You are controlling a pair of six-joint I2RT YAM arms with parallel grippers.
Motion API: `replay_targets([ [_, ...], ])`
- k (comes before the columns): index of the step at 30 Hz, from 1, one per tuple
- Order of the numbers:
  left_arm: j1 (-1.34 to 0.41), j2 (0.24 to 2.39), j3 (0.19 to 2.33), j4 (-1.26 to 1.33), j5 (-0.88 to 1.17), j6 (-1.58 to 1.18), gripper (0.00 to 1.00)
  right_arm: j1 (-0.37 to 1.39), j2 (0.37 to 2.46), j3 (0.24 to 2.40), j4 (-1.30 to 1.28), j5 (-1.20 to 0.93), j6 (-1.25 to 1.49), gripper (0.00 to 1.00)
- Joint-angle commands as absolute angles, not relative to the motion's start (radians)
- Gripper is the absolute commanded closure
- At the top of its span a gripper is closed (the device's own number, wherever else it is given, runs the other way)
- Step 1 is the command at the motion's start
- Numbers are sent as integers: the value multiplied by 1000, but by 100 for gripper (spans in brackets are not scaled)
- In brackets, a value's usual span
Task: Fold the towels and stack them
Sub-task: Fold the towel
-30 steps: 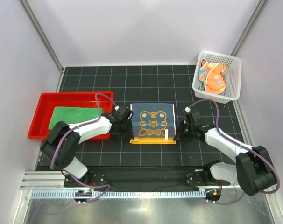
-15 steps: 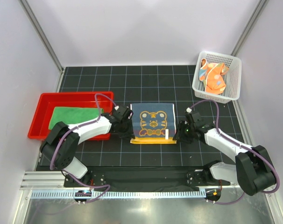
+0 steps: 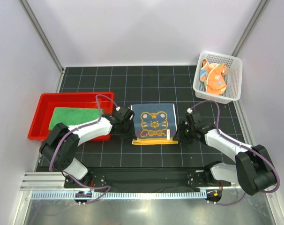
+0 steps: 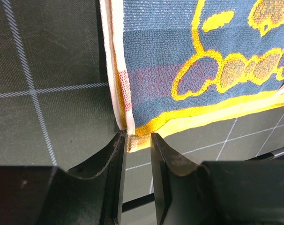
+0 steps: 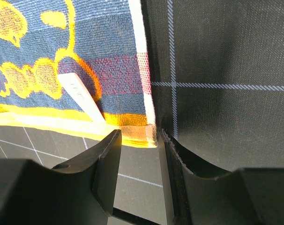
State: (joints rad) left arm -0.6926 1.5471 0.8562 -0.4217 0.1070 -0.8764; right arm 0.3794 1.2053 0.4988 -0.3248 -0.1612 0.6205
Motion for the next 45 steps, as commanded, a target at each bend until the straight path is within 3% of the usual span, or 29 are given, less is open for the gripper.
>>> replay_targets([
  [1,-704,1517,896,-391,120,-894,69,380,1209,491,-304,-164,627,55],
  [5,-710,1519,903,-391,120,-899,68,382,1210,489,-304,-166,626,56],
  [15,-712,1555,916,-419,92,-890,74,382,1187,474,-282,-193,646,68],
  [30,-712,1535,914,-410,120,-910,68,382,1144,449,-238,-198,680,64],
  [38,-713,1540,917,-422,123,-910,74,380,1137,443,-236,-195,680,69],
  [45,-712,1537,926,-448,118,-910,70,382,1141,443,-236,-192,673,69],
])
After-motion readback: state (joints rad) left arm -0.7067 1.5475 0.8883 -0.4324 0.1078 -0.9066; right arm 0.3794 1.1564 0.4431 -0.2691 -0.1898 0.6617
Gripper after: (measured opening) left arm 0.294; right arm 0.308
